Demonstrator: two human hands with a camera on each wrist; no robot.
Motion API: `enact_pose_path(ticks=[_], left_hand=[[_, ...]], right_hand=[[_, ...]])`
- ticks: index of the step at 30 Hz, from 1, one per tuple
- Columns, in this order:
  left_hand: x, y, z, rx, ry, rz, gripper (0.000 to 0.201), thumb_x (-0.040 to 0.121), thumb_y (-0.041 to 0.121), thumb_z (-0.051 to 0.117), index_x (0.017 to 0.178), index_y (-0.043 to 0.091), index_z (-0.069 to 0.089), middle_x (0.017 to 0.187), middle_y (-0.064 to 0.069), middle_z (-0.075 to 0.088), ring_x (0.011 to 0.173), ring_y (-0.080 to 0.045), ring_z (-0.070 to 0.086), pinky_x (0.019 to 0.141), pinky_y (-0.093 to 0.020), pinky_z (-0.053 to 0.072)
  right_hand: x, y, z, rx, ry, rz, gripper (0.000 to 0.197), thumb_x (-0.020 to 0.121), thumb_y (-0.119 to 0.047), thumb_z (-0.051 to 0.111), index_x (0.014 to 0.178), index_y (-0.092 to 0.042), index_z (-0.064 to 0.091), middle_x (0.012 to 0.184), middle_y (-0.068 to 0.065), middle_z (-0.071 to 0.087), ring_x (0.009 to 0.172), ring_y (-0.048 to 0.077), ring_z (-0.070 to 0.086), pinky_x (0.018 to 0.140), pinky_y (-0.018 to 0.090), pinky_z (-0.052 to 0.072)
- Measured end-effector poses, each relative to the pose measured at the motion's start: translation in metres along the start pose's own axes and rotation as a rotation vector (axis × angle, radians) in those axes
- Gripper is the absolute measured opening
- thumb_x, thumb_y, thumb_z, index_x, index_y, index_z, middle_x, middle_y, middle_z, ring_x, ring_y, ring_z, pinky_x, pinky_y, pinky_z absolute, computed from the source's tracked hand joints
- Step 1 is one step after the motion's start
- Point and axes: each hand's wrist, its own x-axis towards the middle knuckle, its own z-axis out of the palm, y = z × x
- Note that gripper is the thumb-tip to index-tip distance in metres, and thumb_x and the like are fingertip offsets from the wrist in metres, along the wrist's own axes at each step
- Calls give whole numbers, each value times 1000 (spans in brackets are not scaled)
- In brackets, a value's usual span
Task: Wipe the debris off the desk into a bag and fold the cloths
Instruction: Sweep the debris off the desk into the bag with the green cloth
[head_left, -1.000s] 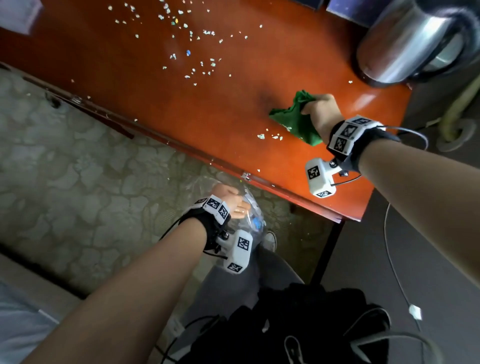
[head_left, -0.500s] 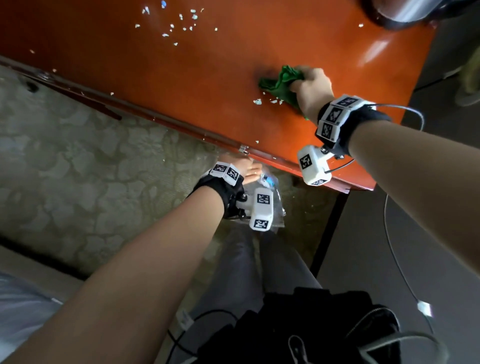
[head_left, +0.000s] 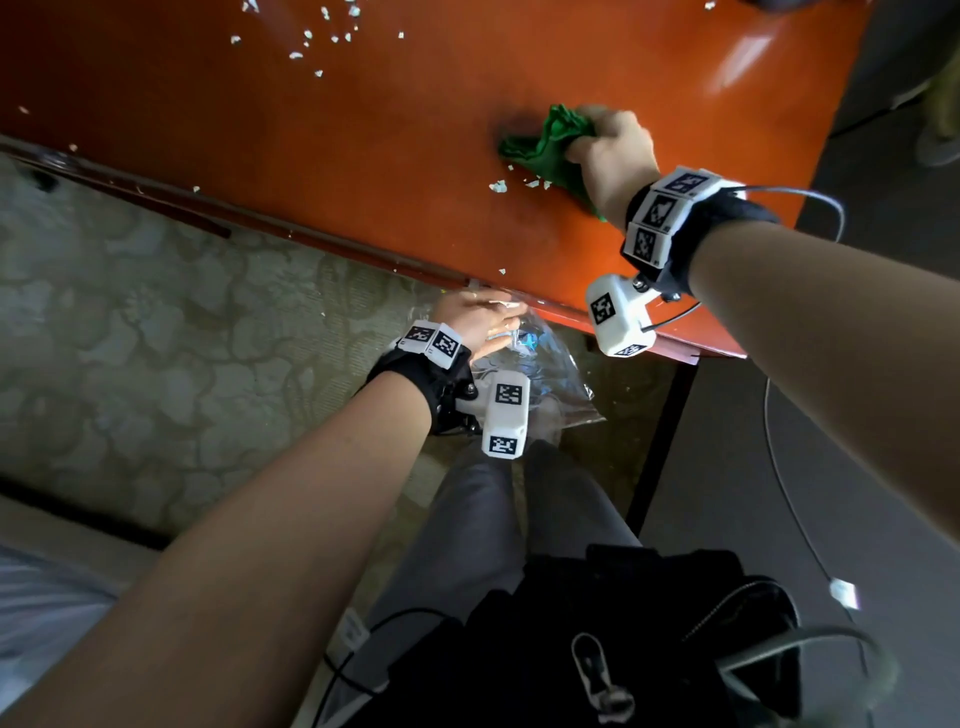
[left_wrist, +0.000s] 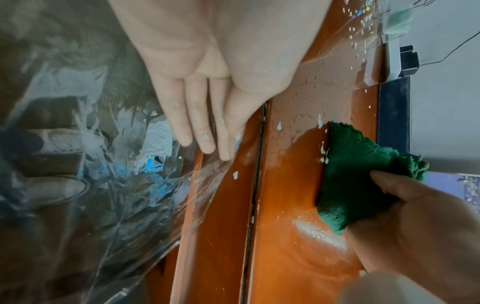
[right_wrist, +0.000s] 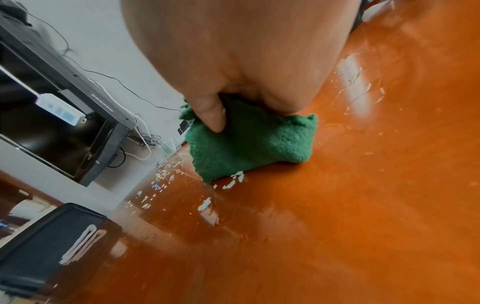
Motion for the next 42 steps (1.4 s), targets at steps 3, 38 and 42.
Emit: enact_pose_path(ticks=[3, 38, 42], left_hand=[[4, -1, 3, 122, 82, 9, 6, 90, 9, 69, 87, 9, 64, 114, -10, 72, 105, -20, 66, 90, -34, 54], [18, -8, -9, 349, -39, 182, 28, 91, 4, 67, 119, 2, 67, 110, -12, 73, 102, -15, 71, 98, -29, 53], [20, -6, -10, 445, -10, 205, 26, 89, 6, 70, 115, 7, 71, 108, -8, 74, 102, -13, 71, 97, -31, 54]], right_hand=[[-1, -1, 1, 13, 3, 9, 46, 86, -11, 52, 131, -20, 58, 120, 8, 63, 104, 20, 61, 83, 21, 50], [1, -1, -6, 113, -14, 16, 43, 88, -9, 53, 130, -15, 57, 112, 3, 58, 96, 14, 56, 80, 19, 50], [-1, -4, -4, 110, -15, 27, 45, 85, -12, 55, 129, -19, 59, 118, 6, 63, 102, 17, 60, 80, 18, 49]])
